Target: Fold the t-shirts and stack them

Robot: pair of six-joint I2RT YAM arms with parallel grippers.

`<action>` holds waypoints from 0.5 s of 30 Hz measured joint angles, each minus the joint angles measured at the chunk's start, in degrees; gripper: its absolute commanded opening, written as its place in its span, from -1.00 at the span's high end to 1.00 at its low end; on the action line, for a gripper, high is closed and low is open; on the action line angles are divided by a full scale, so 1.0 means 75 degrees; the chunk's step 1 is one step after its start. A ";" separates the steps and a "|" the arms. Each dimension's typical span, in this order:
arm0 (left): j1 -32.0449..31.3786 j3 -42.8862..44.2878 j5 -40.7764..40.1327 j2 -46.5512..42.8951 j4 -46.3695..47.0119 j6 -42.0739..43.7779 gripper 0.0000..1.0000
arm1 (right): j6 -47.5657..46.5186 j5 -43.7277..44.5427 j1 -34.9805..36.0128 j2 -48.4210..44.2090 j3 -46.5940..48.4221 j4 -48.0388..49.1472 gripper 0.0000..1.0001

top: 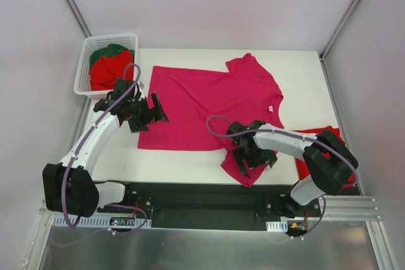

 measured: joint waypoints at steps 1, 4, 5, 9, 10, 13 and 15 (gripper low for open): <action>0.0000 0.0172 0.0003 0.0096 0.0026 0.0015 -0.99 | 0.0003 -0.0026 0.0000 0.0055 -0.0050 0.0003 -0.93; 0.0003 0.0516 0.0023 0.0318 0.0085 0.0079 -0.99 | 0.0000 -0.0099 0.0009 0.0213 -0.0108 -0.0023 -0.93; 0.0003 0.0583 0.0029 0.0367 0.0093 0.0090 -0.99 | 0.0000 -0.0111 0.0009 0.0216 -0.0108 -0.0032 -0.93; 0.0003 0.0685 0.0067 0.0484 0.0090 0.0111 -0.99 | 0.0000 -0.0125 0.0044 0.0370 -0.0012 -0.0172 -0.92; 0.0003 0.0685 0.0079 0.0490 0.0090 0.0117 -0.99 | 0.0000 -0.0125 0.0055 0.0417 0.0020 -0.0210 -0.93; 0.0003 0.0699 0.0099 0.0498 0.0085 0.0125 -0.99 | 0.0003 -0.0125 0.0082 0.0627 0.0157 -0.0388 -0.92; 0.0003 0.0723 0.0122 0.0510 0.0085 0.0128 -0.98 | 0.0000 -0.0122 0.0096 0.0764 0.0245 -0.0525 -0.93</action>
